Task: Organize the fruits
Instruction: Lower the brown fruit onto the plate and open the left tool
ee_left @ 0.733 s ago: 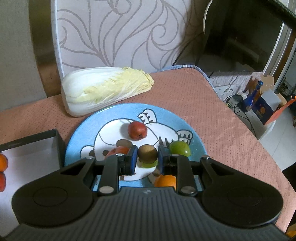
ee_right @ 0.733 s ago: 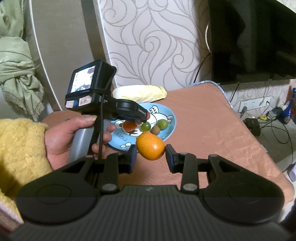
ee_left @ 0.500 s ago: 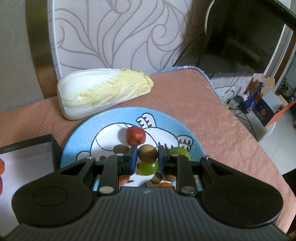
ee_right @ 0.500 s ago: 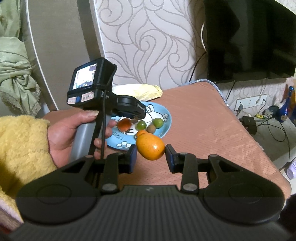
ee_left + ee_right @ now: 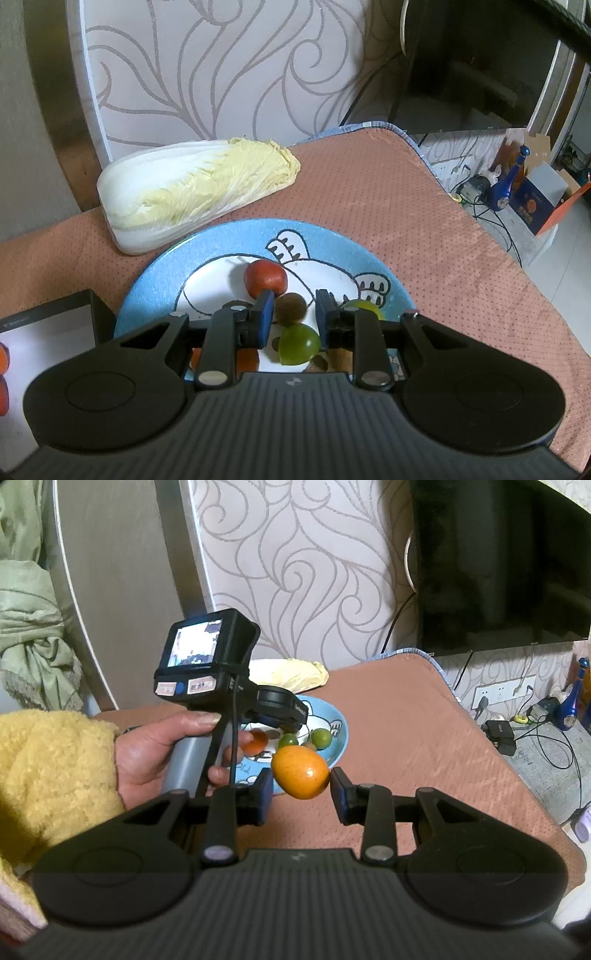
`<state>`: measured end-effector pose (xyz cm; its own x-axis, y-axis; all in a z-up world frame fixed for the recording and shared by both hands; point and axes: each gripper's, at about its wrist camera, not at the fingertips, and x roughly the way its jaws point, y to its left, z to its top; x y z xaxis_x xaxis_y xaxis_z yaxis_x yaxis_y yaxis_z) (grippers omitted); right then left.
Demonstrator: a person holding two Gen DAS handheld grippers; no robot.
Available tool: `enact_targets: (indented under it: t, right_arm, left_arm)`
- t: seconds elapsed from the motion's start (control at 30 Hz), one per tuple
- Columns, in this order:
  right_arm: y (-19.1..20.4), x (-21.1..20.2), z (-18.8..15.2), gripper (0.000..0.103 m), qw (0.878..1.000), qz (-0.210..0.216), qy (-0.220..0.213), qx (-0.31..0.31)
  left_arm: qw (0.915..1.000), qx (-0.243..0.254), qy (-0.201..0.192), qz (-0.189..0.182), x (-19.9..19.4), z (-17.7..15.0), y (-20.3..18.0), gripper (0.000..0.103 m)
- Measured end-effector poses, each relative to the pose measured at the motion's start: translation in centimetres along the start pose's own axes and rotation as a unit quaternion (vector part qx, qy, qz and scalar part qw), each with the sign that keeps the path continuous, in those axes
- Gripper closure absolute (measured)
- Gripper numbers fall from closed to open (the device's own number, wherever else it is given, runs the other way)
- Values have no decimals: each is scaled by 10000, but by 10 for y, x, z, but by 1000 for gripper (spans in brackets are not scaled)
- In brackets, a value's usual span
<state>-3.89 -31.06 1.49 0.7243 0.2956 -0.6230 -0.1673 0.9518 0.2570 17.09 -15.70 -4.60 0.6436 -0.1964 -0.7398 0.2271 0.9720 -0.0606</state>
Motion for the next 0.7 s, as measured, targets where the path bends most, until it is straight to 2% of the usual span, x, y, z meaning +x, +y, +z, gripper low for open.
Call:
enact_targets:
  t: [0.07,0.13,0.4,0.7]
  right_arm:
    - [0,1,0,66,10000,15,3,18]
    - [1,1,0,66,10000,50,21,3]
    - [0,4,1,66,9996,237,76,-106]
    - [6,6,1,66,9983,537,89,-227]
  left_arm:
    - [10000,-10,-48,7,-4,0,0,59]
    - [9999,-23,-111,48,-8,1,0,52]
    - [9995,-199,-255,34,-32,0,5,51]
    - [9982,-435,-385,177,-58,-6,19,51]
